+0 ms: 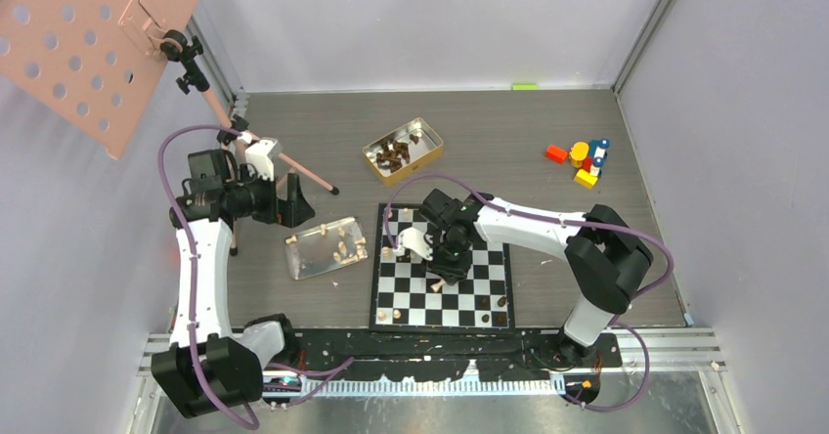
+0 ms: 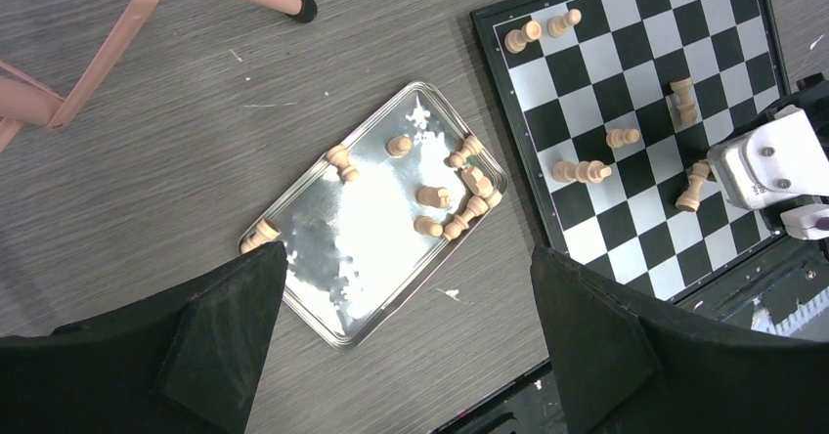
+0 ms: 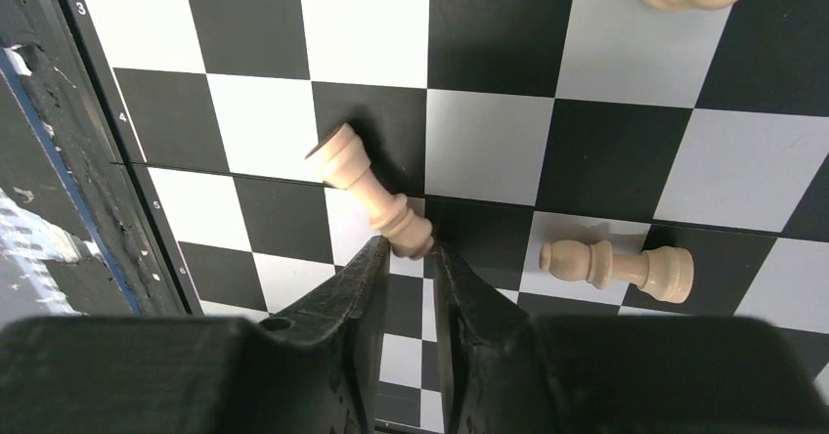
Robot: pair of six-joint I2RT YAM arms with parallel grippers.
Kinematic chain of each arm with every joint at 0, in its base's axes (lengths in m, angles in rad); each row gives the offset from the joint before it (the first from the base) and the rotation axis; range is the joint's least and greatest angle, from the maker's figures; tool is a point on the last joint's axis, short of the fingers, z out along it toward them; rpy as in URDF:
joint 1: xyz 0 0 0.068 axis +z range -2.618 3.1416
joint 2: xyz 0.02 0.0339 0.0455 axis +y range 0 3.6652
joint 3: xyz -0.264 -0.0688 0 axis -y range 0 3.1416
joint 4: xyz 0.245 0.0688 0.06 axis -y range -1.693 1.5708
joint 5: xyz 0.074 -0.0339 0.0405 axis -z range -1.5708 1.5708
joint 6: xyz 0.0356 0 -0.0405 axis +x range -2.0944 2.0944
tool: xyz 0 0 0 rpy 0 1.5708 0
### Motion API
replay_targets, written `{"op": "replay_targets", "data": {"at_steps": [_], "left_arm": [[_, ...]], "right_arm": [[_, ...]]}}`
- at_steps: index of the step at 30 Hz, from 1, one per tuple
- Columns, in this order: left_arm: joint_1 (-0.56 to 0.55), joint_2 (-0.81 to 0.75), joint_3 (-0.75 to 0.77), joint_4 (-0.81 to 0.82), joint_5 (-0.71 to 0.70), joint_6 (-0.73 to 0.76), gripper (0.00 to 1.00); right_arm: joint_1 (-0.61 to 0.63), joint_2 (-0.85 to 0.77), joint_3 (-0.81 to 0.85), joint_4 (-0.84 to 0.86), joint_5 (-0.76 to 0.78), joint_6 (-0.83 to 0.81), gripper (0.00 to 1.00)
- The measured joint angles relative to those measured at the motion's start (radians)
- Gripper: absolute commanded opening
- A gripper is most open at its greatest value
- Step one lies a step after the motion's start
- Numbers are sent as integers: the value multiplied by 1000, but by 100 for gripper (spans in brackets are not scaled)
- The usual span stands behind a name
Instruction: Set up the chess pieces on the board
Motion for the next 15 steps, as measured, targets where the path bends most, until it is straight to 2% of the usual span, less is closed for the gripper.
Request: {"op": "replay_targets", "data": {"at_steps": [3,7,15], "left_arm": [[-8,16,0,2,-1,0,99],[-27,40,5,2,-4,0,99],[-100,53,19,6,-26,2,99]], "right_arm": [[0,9,9,-11,-1,4,16],[0,14,14,-31,0,13,9],[0,14,49,-57,26,46,5]]}}
